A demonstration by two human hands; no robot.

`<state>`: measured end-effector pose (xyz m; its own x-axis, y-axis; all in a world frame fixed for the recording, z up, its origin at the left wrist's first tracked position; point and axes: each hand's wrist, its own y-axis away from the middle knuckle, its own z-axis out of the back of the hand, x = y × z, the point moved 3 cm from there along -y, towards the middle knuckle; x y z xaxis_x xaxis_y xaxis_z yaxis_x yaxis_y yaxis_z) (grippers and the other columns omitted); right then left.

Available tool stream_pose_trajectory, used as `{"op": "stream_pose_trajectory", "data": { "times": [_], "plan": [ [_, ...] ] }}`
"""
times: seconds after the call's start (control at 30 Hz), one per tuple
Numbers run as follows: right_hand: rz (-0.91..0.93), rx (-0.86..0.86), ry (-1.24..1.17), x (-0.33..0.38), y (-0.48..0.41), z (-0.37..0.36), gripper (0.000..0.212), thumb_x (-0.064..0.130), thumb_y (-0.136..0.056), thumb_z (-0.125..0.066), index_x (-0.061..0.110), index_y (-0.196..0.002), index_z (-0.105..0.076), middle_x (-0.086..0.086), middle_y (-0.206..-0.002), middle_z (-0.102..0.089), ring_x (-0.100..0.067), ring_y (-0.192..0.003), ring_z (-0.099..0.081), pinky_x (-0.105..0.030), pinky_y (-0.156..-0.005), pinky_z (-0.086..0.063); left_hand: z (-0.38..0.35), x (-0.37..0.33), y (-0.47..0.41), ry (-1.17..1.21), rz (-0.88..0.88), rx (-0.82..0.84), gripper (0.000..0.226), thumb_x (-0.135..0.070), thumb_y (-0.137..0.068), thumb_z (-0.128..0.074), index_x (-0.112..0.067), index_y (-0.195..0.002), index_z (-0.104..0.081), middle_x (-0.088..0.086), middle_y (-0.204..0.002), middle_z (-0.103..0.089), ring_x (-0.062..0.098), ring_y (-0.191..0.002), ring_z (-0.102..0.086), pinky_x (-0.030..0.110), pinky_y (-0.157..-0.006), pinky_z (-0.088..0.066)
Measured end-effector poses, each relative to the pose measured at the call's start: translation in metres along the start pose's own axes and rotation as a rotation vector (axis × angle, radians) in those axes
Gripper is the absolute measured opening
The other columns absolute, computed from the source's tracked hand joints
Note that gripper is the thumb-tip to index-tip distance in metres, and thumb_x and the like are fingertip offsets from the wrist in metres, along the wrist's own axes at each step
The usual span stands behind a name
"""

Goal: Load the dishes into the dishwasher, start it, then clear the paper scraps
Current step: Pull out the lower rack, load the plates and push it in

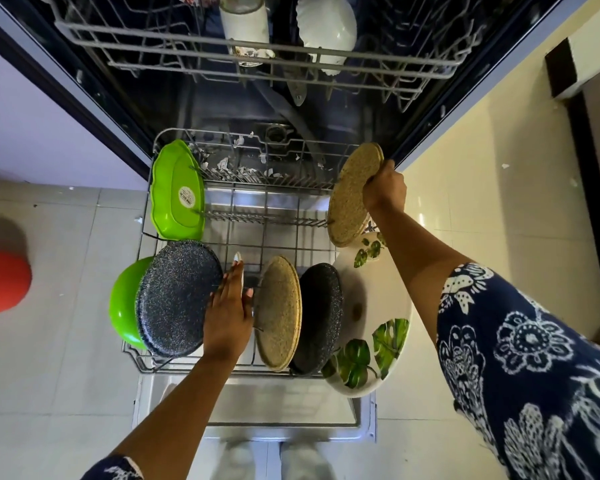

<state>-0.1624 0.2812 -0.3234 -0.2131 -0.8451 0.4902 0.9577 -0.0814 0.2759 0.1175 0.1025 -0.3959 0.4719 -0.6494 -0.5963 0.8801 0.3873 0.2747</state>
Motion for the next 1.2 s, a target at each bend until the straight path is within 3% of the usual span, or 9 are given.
{"op": "stream_pose_trajectory", "data": {
  "times": [0.27,0.53,0.73,0.83,0.93,1.07,1.2],
  "plan": [
    [-0.076,0.116,0.124,-0.007,-0.033,-0.018,0.043,0.021,-0.102,-0.026,0.011,-0.144,-0.03,-0.016,-0.14,-0.045,-0.034,-0.125,-0.046,-0.039,-0.099,-0.041,-0.006,0.004,0.0,0.014,-0.022,-0.037,0.055,-0.034,-0.099,-0.028,-0.018,-0.151,-0.022,0.0,-0.156,-0.027,0.018,-0.142,-0.027,0.051,-0.113,-0.029],
    [-0.044,0.098,0.183,-0.007,-0.038,-0.018,0.055,0.019,-0.094,-0.045,0.011,-0.144,-0.025,-0.017,-0.133,-0.051,-0.038,-0.117,-0.053,-0.043,-0.09,-0.047,-0.006,0.006,0.0,0.016,-0.033,-0.059,0.057,-0.039,-0.097,-0.025,-0.021,-0.151,-0.021,-0.003,-0.155,-0.027,0.014,-0.142,-0.027,0.049,-0.114,-0.026],
    [-0.053,-0.011,0.033,0.002,-0.008,0.005,0.054,0.023,-0.087,-0.055,0.009,-0.135,-0.035,-0.014,-0.128,-0.053,-0.034,-0.115,-0.051,-0.041,-0.088,-0.048,0.012,-0.003,0.001,-0.068,0.006,0.012,0.056,-0.032,-0.098,-0.042,-0.017,-0.15,-0.028,0.008,-0.151,-0.037,0.031,-0.134,-0.041,0.046,-0.106,-0.035],
    [0.024,-0.013,-0.008,0.012,0.045,0.034,0.048,0.02,-0.085,-0.053,0.008,-0.13,-0.043,-0.013,-0.124,-0.054,-0.033,-0.112,-0.049,-0.039,-0.087,-0.047,0.041,-0.023,0.011,-0.084,0.067,0.093,0.056,-0.031,-0.096,-0.051,-0.018,-0.147,-0.033,0.011,-0.149,-0.038,0.034,-0.131,-0.042,0.046,-0.104,-0.038],
    [0.069,0.14,0.001,0.033,0.116,0.061,0.035,0.02,-0.085,-0.051,0.01,-0.119,-0.056,-0.012,-0.109,-0.063,-0.028,-0.093,-0.058,-0.027,-0.072,-0.047,0.094,-0.065,0.026,0.079,0.16,0.072,0.039,-0.024,-0.094,-0.053,-0.02,-0.134,-0.052,0.01,-0.129,-0.059,0.031,-0.115,-0.056,0.037,-0.096,-0.044],
    [0.21,0.278,0.05,0.082,0.221,0.096,0.024,0.019,-0.093,-0.049,0.005,-0.108,-0.062,-0.019,-0.104,-0.066,-0.036,-0.095,-0.061,-0.037,-0.079,-0.047,0.186,-0.106,0.059,0.3,0.155,-0.043,0.035,-0.038,-0.089,-0.051,-0.02,-0.113,-0.068,0.008,-0.098,-0.072,0.026,-0.091,-0.067,0.032,-0.082,-0.051],
    [0.314,0.406,0.059,0.141,0.317,0.09,0.024,0.021,-0.095,-0.048,0.005,-0.107,-0.062,-0.021,-0.106,-0.065,-0.037,-0.102,-0.059,-0.042,-0.086,-0.044,0.28,-0.086,0.105,0.448,0.168,-0.198,0.046,-0.049,-0.079,-0.047,-0.018,-0.104,-0.07,0.008,-0.095,-0.073,0.026,-0.088,-0.068,0.039,-0.082,-0.053]
  ]
}}
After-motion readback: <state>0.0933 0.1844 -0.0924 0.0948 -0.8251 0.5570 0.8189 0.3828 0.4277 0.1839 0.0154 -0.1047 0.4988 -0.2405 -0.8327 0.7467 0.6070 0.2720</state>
